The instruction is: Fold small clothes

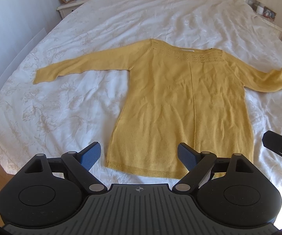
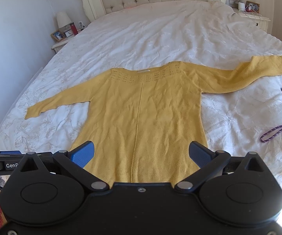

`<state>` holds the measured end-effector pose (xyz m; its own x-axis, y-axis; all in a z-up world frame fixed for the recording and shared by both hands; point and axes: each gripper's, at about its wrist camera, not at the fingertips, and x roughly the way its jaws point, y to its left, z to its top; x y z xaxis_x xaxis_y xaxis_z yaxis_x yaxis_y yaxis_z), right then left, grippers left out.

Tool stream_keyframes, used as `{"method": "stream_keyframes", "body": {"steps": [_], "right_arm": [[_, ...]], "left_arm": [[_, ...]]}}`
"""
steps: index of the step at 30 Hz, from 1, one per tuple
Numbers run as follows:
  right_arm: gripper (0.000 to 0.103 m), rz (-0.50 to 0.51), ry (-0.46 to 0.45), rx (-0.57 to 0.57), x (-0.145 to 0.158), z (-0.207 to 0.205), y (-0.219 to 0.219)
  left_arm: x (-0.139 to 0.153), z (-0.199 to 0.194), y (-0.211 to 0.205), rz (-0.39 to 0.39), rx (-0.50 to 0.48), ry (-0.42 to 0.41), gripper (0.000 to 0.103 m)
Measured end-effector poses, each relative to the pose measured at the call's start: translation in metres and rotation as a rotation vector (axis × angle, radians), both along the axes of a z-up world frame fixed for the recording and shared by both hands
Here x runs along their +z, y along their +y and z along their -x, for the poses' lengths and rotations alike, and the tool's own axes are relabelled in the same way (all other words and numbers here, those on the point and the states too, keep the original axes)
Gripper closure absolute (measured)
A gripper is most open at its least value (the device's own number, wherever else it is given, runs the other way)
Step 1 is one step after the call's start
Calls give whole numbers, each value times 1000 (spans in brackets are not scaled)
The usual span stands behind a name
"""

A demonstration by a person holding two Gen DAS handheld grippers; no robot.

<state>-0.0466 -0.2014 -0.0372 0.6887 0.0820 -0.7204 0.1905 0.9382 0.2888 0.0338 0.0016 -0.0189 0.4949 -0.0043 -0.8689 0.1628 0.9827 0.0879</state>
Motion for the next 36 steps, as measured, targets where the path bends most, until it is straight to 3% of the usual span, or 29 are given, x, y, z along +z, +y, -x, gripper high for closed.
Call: {"method": "stream_keyframes", "body": {"steps": [12, 18, 29, 36], "right_arm": [[1, -56, 23, 3, -6, -51, -1], [1, -90, -23, -17, -2, -78, -13], [1, 91, -152, -177, 13, -103, -66], [1, 100, -87, -245, -7, -132, -138]], "left_arm": [[-8, -53, 2, -1, -3, 44, 17], [-4, -81, -6, 27, -42, 9, 17], [10, -126, -28, 115, -75, -124, 17], [0, -144, -60, 168, -77, -124, 17]]}}
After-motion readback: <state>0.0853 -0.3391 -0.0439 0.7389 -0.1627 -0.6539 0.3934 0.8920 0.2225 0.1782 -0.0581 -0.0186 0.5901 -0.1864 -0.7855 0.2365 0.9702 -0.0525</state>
